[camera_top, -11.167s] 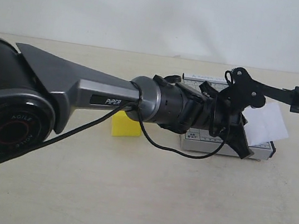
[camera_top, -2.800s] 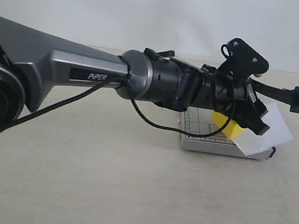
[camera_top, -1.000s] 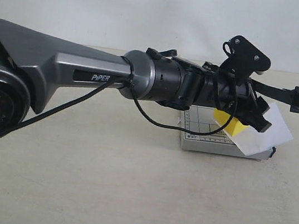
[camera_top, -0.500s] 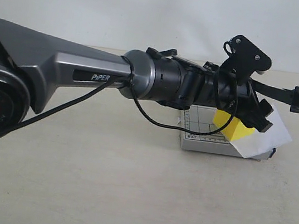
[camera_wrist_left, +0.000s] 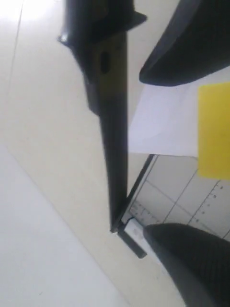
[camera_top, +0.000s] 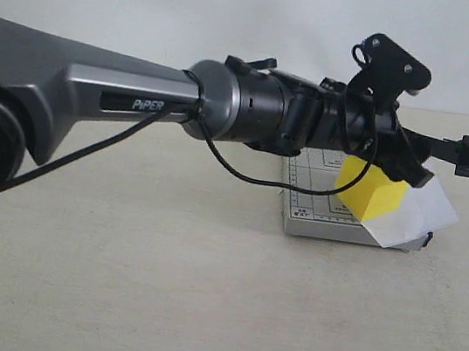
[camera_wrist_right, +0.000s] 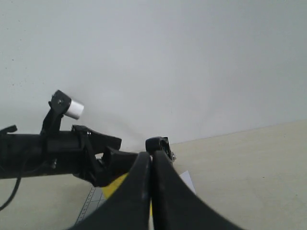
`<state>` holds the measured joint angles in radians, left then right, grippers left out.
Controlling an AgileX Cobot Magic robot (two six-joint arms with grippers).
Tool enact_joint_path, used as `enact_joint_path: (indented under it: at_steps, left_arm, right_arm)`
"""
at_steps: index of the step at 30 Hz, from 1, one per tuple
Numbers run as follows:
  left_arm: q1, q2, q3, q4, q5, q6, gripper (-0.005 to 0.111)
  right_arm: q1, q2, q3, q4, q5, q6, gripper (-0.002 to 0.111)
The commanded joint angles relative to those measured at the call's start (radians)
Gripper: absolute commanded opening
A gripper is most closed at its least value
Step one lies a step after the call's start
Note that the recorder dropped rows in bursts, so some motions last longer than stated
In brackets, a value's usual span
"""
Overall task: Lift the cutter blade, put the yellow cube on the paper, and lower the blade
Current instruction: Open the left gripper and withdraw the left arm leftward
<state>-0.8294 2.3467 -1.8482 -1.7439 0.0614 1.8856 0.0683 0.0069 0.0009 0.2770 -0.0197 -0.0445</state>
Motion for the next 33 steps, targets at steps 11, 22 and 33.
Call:
enact_joint_path:
  at_steps: [11, 22, 33]
  left_arm:
    - [-0.008, -0.282, 0.243, 0.000, -0.071, -0.063, 0.005]
    - [-0.008, -0.592, 0.694, 0.000, -0.115, -0.107, 0.005]
    - [-0.006, -0.958, 1.041, 0.000, -0.009, -0.107, 0.004]
  right_arm:
    - [0.001, -0.007, -0.001, 0.001, -0.008, -0.002, 0.000]
    - [0.001, -0.007, -0.001, 0.001, -0.008, -0.002, 0.000]
    - [0.001, -0.007, -0.001, 0.001, -0.008, -0.001, 0.000]
